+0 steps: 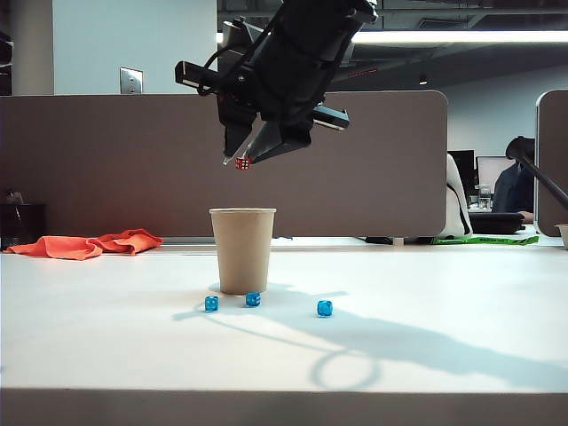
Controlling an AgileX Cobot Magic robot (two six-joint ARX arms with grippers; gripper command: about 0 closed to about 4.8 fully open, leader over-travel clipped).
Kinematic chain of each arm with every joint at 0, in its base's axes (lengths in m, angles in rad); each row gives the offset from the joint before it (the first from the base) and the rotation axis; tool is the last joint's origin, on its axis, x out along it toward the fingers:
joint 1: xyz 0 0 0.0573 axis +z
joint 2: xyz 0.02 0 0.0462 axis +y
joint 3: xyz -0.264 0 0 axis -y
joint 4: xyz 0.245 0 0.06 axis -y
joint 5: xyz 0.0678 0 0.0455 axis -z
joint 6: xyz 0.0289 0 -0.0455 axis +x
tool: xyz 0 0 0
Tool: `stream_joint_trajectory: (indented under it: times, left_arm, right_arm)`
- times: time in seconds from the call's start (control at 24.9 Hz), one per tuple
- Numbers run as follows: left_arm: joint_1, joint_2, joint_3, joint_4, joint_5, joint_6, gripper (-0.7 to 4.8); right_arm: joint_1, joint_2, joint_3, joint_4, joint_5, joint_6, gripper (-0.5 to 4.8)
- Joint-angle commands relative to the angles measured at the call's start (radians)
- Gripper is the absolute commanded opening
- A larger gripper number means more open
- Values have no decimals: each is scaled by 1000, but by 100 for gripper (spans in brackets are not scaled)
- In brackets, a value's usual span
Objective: Pick up the dice with a different color and drop it into the paper cup.
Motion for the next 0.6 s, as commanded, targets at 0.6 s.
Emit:
stream_joint_trajectory:
  times: [0.6]
  left_arm:
    - [-1, 1, 6, 13, 8, 0, -6]
  right_arm:
    - [0, -5, 3, 18, 4, -3, 171]
